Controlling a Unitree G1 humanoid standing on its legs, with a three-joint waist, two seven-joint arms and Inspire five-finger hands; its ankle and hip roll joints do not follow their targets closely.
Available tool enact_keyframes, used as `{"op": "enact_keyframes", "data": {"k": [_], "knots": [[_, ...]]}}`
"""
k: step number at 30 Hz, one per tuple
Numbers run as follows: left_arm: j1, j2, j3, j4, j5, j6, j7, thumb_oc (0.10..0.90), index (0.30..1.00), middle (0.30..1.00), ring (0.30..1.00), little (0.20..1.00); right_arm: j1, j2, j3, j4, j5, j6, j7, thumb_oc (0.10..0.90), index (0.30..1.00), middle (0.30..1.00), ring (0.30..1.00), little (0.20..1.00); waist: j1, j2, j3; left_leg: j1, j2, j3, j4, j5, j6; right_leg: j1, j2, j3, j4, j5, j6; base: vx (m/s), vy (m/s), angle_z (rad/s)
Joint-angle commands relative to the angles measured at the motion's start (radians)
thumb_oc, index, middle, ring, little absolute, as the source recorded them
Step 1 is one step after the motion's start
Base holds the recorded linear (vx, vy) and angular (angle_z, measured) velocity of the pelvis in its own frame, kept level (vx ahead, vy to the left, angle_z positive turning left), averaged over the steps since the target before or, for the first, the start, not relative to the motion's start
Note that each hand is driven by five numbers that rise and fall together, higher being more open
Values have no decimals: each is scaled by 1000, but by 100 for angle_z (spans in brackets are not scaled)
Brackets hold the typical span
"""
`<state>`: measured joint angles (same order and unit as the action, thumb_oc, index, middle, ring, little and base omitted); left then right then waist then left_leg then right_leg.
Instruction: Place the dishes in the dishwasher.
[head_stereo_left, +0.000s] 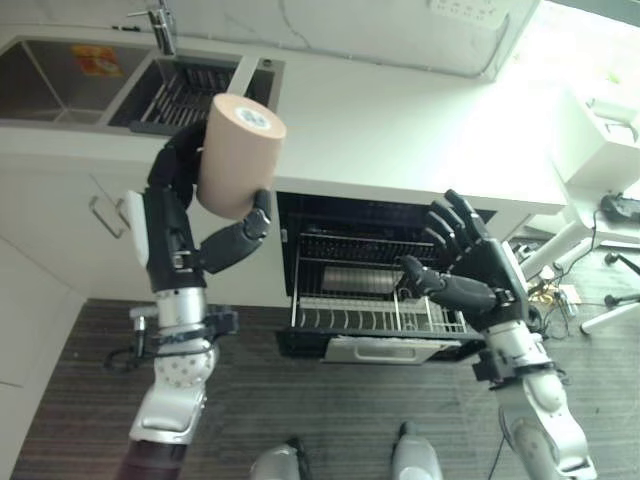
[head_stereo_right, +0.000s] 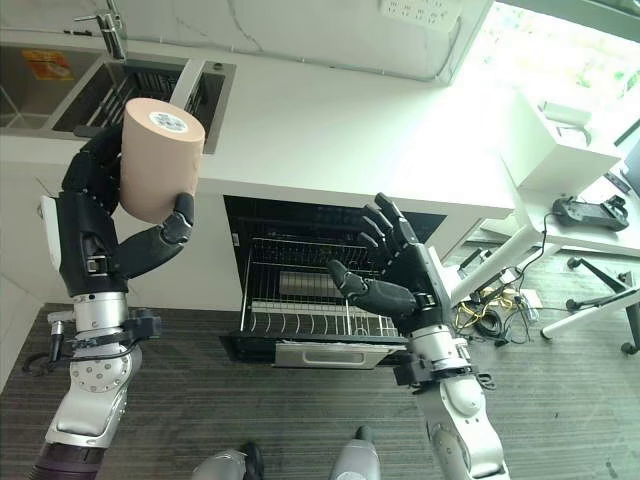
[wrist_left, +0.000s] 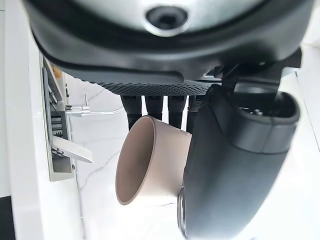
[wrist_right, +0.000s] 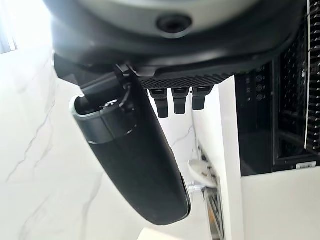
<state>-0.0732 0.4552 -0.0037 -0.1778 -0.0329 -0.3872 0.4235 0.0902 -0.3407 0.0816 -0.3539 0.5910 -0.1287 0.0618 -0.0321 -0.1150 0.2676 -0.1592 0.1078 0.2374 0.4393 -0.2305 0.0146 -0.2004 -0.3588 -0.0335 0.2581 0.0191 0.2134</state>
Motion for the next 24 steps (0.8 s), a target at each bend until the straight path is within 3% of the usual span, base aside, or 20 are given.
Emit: {"op": "enact_keyframes", "data": {"k": [1, 3, 5, 6, 8, 9, 13, 16, 18, 24], "knots": [[-81, 47, 8, -126, -34, -123, -39, 400, 300, 300, 300, 300, -94, -31, -55, -93, -31, -106, -1, 800, 900, 900, 900, 900, -22, 26, -70, 114, 51, -173, -139, -24, -86, -25, 84, -14, 42, -21, 34, 153, -613, 41], [-71, 32, -2, -145, -117, -112, -48, 400, 300, 300, 300, 300, -135, -88, -68, -89, -49, -63, 1, 800, 900, 900, 900, 900, -46, 38, -88, 142, 132, -143, -139, 6, -136, -30, 126, -24, 42, -50, 2, 137, -445, 45], [-74, 20, -8, -146, -119, -108, -61, 400, 300, 300, 300, 300, -159, -122, -86, -78, -37, -33, 9, 800, 900, 900, 900, 900, -58, 43, -93, 157, 163, -114, -139, 29, -155, -30, 147, -23, 42, -56, -20, 114, -256, 11], [-75, 19, -15, -148, -108, -106, -60, 400, 300, 300, 300, 300, -159, -138, -97, -72, -38, -31, 9, 800, 900, 900, 900, 900, -59, 46, -93, 156, 172, -90, -139, 70, -159, -20, 162, -27, 42, -65, -31, 138, -285, 6], [-68, 16, -25, -160, -98, -94, -66, 400, 300, 300, 300, 300, -142, -172, -127, -73, -39, -24, 2, 800, 900, 900, 900, 900, -54, 46, -87, 135, 170, -64, -139, 121, -155, 2, 177, -39, 42, -83, -47, 111, -236, 16], [-60, 9, -36, -155, -92, -80, -79, 400, 300, 300, 300, 300, -128, -188, -147, -73, -4, -21, 0, 800, 900, 900, 900, 900, -47, 54, -78, 88, 153, -61, -139, 115, -151, 18, 180, -59, 42, -94, -49, 66, -130, 13], [-60, 12, -62, -121, -54, -102, -98, 400, 300, 300, 300, 300, -111, -163, -147, -70, 10, -48, 10, 800, 900, 900, 900, 900, -52, 83, -76, 23, 158, -50, -139, 138, -162, 32, 171, -101, 42, -109, -44, 58, 3, 7], [-67, 21, -93, -90, 15, -131, -73, 400, 300, 300, 300, 300, -135, -167, -131, -62, 34, -57, 51, 800, 900, 900, 900, 900, -48, 95, -96, 22, 116, -133, -139, 97, -152, 33, 164, -92, 42, -118, -44, 65, 159, 18], [-124, 16, -149, -30, 37, -131, -80, 400, 300, 300, 300, 300, -186, -135, -99, -42, 157, -39, 57, 800, 900, 900, 900, 900, -44, 92, -112, 38, 121, -126, -139, 77, -155, 45, 140, -106, 42, -114, -27, 85, 176, -2], [-183, 17, -228, 39, 108, -141, -88, 400, 300, 300, 300, 300, -208, -41, -24, -10, 359, 11, 30, 800, 900, 900, 900, 900, -35, 74, -132, 69, 104, -122, -139, 43, -133, 61, 110, -114, 42, -105, -3, 30, 81, -6]]}}
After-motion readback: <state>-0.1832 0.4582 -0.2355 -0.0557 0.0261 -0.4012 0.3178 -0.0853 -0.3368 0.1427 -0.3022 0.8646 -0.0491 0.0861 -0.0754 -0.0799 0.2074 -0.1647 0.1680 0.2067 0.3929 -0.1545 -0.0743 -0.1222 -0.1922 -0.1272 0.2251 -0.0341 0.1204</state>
